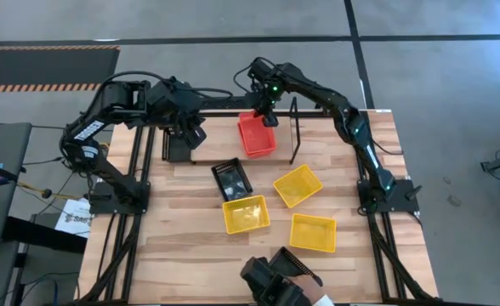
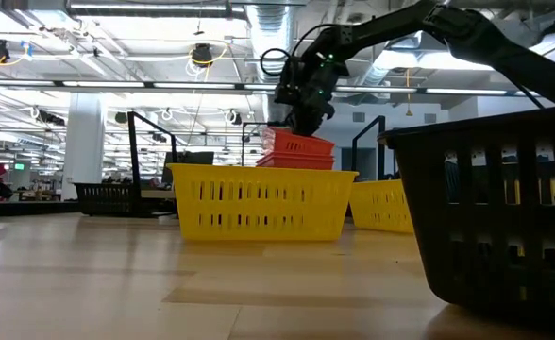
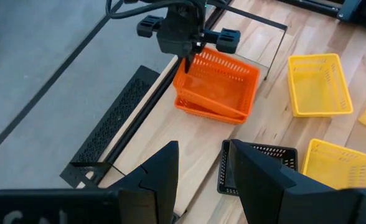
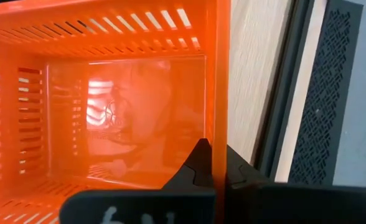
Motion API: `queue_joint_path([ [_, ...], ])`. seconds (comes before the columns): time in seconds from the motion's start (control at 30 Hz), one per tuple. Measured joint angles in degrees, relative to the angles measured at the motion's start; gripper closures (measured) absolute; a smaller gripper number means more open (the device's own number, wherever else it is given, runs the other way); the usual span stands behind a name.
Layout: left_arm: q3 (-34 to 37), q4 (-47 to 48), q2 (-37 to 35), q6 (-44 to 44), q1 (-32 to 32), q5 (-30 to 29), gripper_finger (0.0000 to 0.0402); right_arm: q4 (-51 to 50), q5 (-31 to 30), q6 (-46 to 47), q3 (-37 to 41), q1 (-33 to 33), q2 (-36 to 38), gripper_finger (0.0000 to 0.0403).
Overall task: Stack baskets on shelf by color
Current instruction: Stack the orange bin on top of the orange bins on the shelf
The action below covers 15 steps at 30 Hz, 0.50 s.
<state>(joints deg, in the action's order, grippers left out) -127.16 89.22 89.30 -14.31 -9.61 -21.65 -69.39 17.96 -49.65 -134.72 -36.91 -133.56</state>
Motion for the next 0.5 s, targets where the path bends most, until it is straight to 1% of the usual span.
queue_joint_path([
  [0.23,-0.01,0.03,0.0,-0.02,0.0,0.16,0.0268,-0.87,0.28,-0.38,0.0,0.02,-0.06,0.0403],
  [0.5,-0.01,0.06,0.0,-0.09,0.0,0.36,0.0268,-0.94,1.84,-0.35,-0.14,0.87,-4.02,0.0403],
])
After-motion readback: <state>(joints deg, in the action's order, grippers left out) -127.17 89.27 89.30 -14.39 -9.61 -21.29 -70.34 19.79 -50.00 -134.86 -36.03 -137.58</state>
